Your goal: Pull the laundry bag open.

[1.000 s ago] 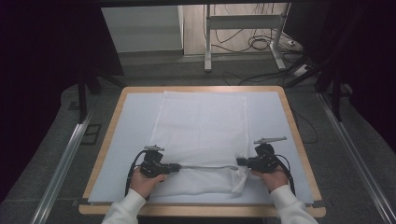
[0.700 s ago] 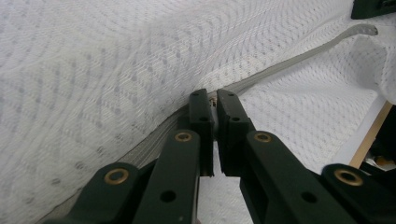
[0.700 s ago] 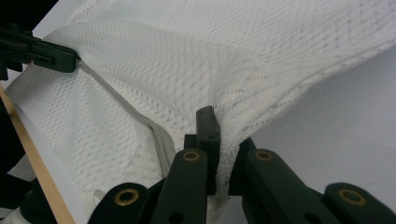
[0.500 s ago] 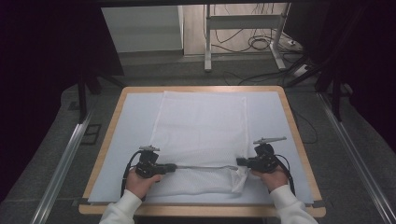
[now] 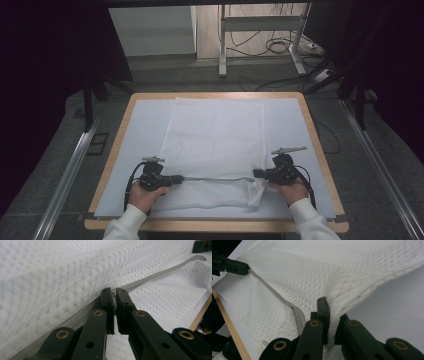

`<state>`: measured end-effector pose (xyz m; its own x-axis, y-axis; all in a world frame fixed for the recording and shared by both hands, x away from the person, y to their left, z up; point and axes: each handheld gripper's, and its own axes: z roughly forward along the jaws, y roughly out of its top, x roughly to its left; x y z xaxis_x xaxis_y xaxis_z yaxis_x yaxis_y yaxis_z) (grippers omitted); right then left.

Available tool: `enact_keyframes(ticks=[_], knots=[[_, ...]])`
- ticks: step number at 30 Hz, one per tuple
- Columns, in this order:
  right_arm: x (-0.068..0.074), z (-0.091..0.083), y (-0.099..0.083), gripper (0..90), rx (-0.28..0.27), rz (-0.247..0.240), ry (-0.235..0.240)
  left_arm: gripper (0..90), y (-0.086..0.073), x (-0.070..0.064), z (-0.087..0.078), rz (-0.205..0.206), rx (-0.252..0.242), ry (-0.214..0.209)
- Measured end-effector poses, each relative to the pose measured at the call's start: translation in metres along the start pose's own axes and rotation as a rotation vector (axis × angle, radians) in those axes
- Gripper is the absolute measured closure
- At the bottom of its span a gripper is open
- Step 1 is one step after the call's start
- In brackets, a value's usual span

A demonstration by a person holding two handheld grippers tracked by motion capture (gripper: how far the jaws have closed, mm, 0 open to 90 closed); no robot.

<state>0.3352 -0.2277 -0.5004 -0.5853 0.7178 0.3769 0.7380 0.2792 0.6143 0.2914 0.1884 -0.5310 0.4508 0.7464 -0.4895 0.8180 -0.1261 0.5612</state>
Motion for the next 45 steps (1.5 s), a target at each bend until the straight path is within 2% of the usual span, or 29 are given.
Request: enact_keyframes(ticks=[9,19,37,43,45], knots=[[-0.001,0.001,0.0,87.7,0.002,0.002,-0.003,86.5,-0.006,0.011,-0.013,-0.012,-0.012,0.024],[-0.001,0.001,-0.001,87.7,0.006,0.001,-0.005,86.6,-0.015,0.026,-0.031,-0.045,-0.035,0.039],[-0.003,0.002,-0.001,87.7,0.01,0.003,-0.013,86.6,-0.026,0.041,-0.05,-0.064,-0.062,0.058],[-0.005,0.002,-0.001,87.7,0.008,0.01,-0.016,86.5,-0.031,0.05,-0.059,-0.093,-0.074,0.063],[-0.005,0.003,-0.001,87.7,0.009,0.008,-0.016,86.5,-0.033,0.052,-0.06,-0.09,-0.07,0.075]])
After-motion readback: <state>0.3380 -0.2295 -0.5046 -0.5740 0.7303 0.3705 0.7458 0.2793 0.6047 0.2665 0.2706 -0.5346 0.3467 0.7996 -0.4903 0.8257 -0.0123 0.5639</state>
